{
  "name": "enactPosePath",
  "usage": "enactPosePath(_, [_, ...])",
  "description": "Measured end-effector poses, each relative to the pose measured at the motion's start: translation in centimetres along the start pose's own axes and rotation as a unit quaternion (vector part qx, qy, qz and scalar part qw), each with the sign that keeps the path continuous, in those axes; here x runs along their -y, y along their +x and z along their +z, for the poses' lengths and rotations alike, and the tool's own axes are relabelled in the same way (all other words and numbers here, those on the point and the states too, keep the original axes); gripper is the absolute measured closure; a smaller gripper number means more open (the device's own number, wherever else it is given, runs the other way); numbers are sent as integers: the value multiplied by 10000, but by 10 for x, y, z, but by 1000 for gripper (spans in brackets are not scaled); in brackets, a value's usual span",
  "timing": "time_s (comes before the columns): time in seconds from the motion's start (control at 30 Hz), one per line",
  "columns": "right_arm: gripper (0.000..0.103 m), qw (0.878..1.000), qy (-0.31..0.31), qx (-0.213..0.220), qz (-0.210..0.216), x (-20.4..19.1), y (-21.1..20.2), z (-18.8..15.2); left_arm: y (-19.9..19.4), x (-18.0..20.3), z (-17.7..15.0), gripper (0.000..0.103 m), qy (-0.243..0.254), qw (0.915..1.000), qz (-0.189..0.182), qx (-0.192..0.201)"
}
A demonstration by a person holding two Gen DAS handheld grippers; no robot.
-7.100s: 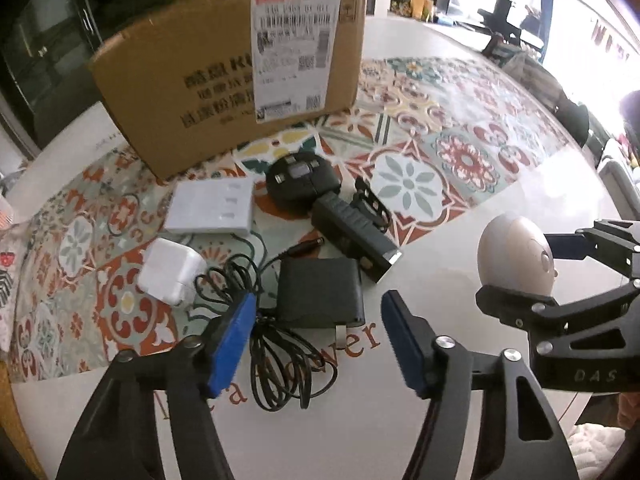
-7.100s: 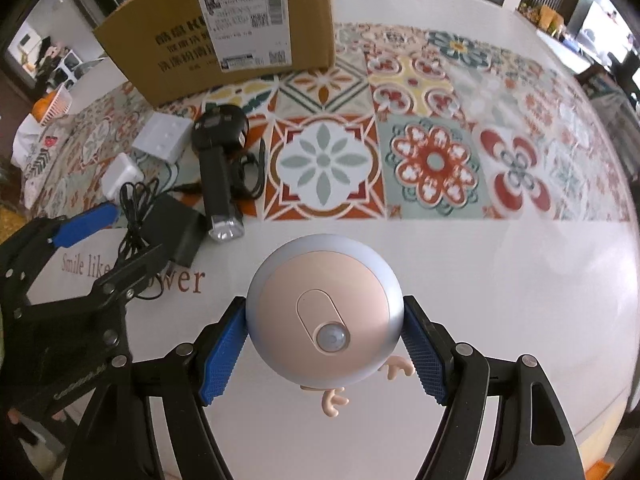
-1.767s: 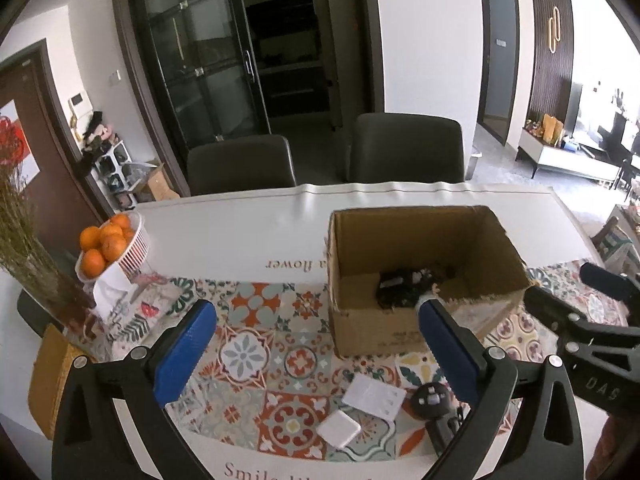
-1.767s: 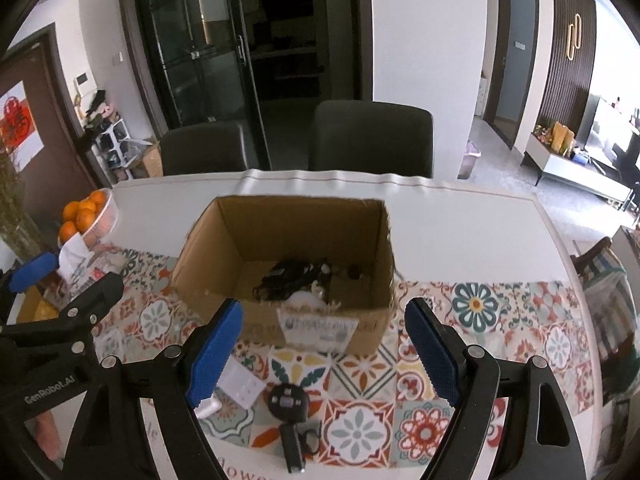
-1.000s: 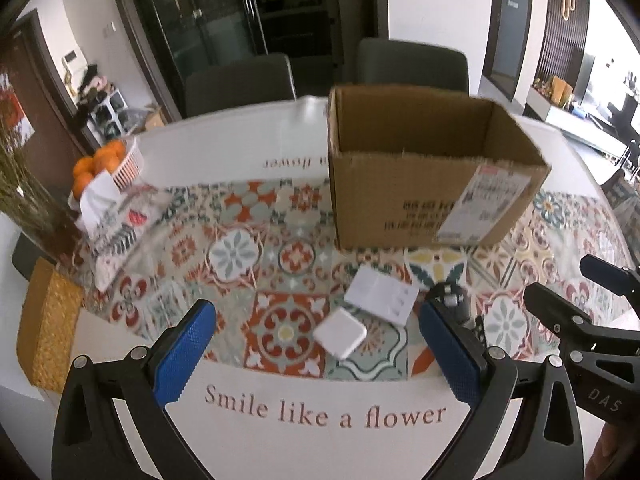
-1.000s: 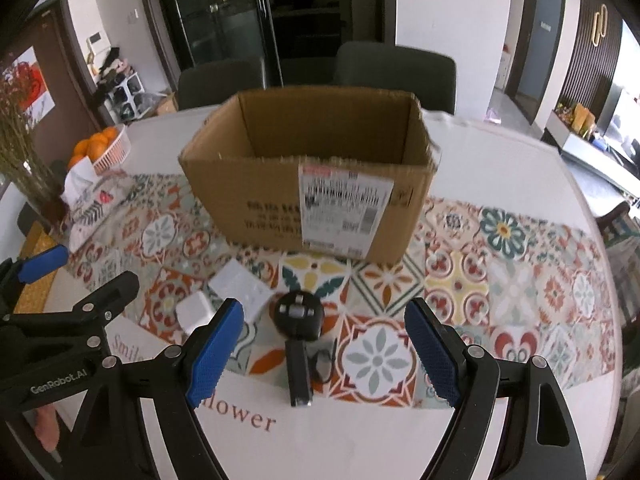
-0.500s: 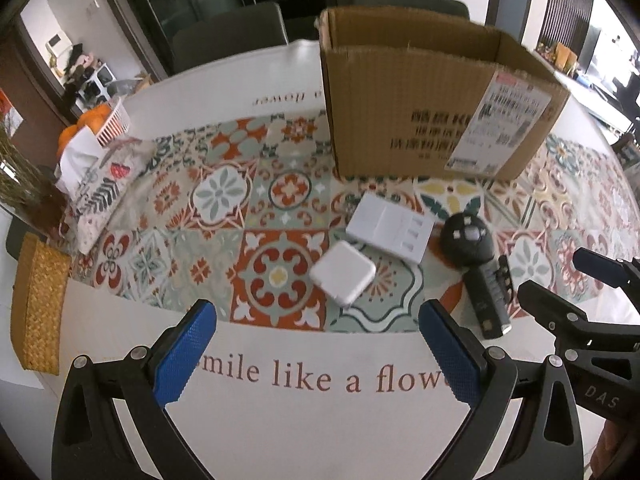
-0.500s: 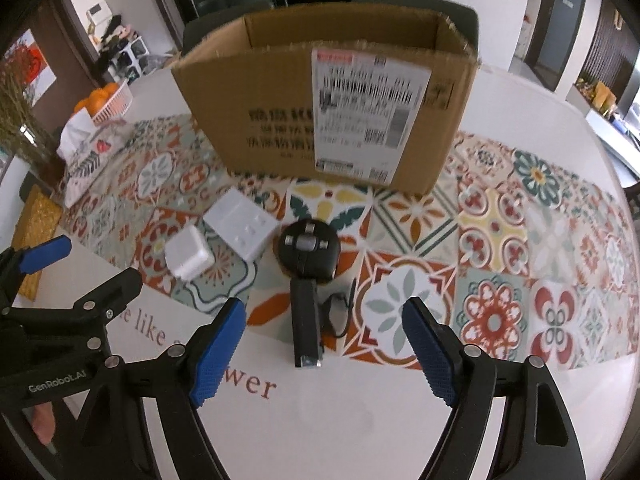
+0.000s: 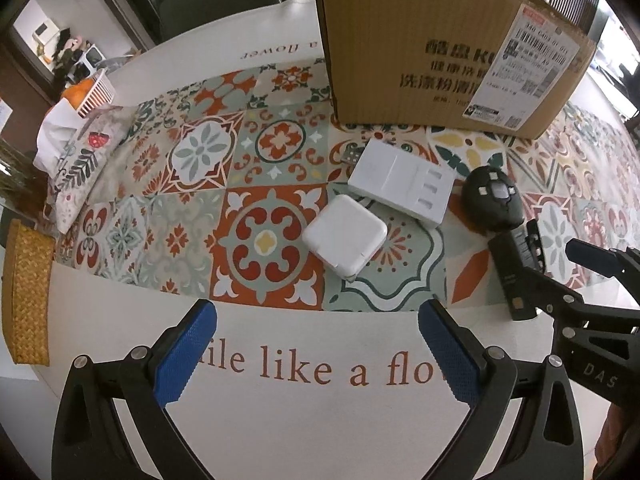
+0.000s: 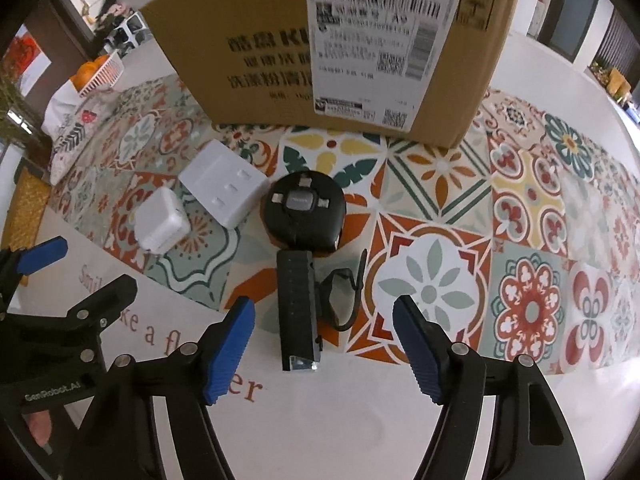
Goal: Organize rigid objects
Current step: 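Move both grippers back down toward the remaining items beside the box, then grasp the black flashlight with the right gripper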
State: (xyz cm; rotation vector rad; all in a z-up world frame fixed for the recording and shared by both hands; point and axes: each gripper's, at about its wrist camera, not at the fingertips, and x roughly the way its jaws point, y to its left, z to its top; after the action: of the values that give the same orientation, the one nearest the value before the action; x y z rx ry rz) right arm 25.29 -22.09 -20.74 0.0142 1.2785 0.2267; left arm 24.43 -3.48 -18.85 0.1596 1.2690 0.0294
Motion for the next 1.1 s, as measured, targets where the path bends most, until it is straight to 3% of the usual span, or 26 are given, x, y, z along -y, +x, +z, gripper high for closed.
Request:
enactPosePath(0.4, [49, 9997, 53, -221, 28, 0, 25, 4, 18, -9, -2, 0, -131, 9997, 1, -206])
enactPosePath(0.73, [64, 9999, 134, -87, -34, -4, 21, 2, 21, -12, -3, 1, -123, 9997, -80, -206])
enactPosePath(1.1, [65, 9992, 387, 29, 81, -17, -7, -4, 8, -20, -5, 1, 195, 9971, -736, 18])
